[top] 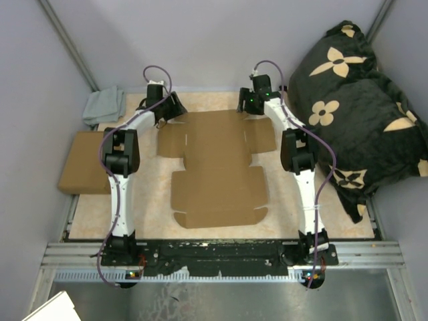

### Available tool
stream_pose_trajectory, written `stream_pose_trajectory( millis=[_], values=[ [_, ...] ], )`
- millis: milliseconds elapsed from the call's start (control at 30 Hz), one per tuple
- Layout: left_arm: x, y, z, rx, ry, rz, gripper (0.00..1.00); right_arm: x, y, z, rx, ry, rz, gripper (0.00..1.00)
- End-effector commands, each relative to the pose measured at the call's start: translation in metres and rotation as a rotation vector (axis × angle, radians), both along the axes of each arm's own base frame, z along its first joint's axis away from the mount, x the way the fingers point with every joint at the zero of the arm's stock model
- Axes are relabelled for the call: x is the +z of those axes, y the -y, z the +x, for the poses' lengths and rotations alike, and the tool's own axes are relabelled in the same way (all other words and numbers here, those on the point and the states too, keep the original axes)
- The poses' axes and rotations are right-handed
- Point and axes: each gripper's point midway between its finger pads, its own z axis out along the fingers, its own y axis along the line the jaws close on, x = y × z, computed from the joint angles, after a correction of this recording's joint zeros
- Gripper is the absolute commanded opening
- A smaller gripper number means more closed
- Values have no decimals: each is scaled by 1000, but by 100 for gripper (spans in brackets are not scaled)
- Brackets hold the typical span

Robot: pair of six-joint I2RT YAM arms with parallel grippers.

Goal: Fold the paper box

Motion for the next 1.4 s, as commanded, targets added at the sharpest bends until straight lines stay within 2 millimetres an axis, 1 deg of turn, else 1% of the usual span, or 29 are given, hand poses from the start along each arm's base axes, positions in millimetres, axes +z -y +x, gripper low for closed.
stream_pose_trajectory(
  millis=[0,200,333,433,700,900,1100,1233,1367],
  values=[
    [44,19,-4,-51,64,-43,63,28,-9,1,37,60,9,67],
    [64,38,-11,-87,98,-43,63,43,-20,-2,64,92,-2,67],
    [74,51,-14,-108,118,-45,63,51,-28,-2,79,115,-10,68],
    [72,59,-15,-120,114,-49,62,54,-34,-3,90,120,-12,68],
    [51,72,-14,-132,75,-90,62,57,-47,-7,117,132,-22,69],
    [24,78,-17,-121,11,-143,61,46,-55,-8,134,115,-23,69],
    [7,84,-19,-124,-23,-171,61,33,-62,-5,146,109,-10,71],
    [-6,86,-21,-119,-54,-183,61,9,-67,-4,156,62,-1,71],
    [-19,86,-26,-117,-92,-178,60,-12,-68,-9,164,24,-6,71]
  ],
)
